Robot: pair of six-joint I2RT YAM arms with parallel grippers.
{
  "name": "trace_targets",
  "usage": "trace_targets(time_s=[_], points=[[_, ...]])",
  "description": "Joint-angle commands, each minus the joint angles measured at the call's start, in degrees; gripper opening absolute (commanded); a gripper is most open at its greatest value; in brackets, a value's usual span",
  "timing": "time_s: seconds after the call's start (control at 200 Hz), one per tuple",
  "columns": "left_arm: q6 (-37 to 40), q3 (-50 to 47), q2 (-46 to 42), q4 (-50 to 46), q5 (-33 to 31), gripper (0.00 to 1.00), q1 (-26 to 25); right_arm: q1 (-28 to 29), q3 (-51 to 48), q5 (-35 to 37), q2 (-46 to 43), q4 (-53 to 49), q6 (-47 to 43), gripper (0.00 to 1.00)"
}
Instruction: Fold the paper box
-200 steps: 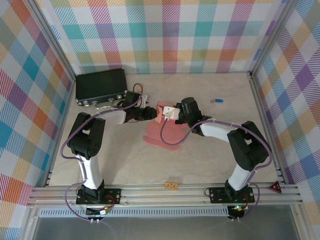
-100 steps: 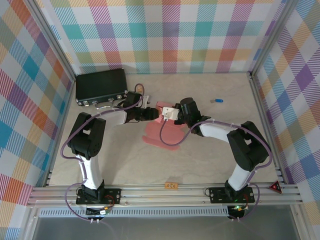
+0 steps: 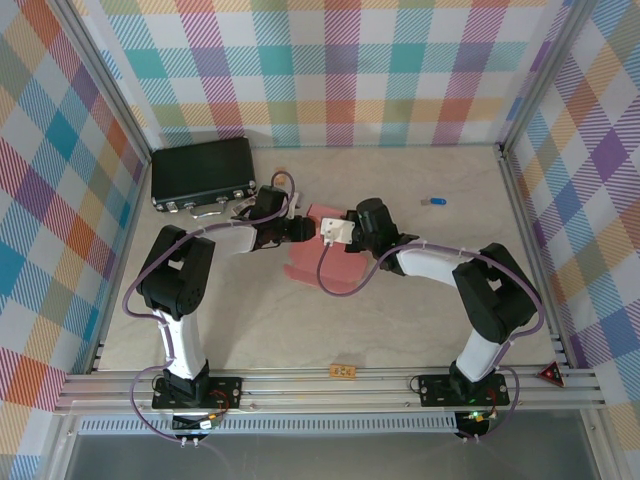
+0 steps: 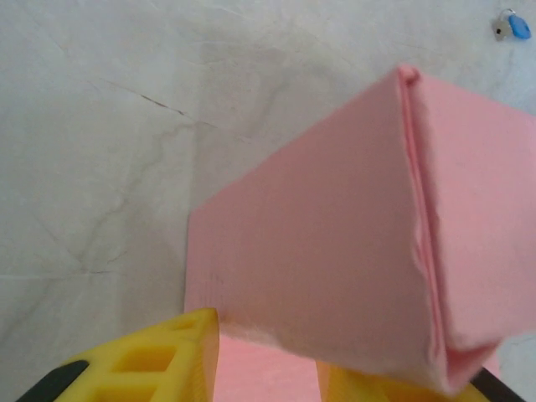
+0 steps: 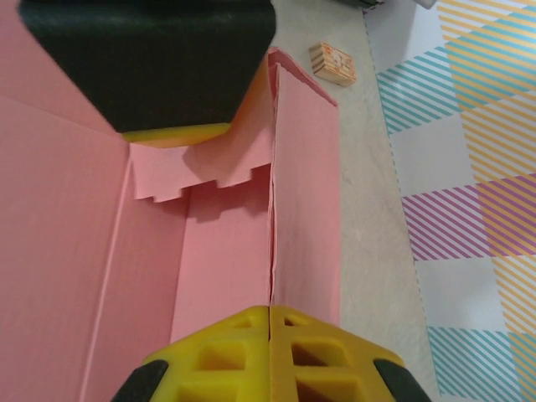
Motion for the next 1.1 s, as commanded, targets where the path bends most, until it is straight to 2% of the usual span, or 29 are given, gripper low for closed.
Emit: trace_targets(time_s=[0.0, 0.32, 0.79, 1.095], points=[[0.8, -1.1, 0.3, 4.0, -4.2, 0.37, -0.7, 0.6, -1.2, -2.1, -1.3, -2.8, 0.6, 0.0], [1.2, -1.0, 1.3, 7.3, -4.3, 0.4, -0.7, 0.7, -0.7, -1.9, -1.0, -3.1, 0.7, 0.0], [0.7, -0.8, 3.9, 13.8, -4.1, 0.37, -1.6, 0.8, 0.0, -1.8, 0.0, -3.7, 1.2, 0.0], [1.1, -0.5, 4.7, 14.5, -4.7, 0.26, -2.2, 0.8, 1.7, -1.3, 1.0, -4.0, 1.5, 0.0]])
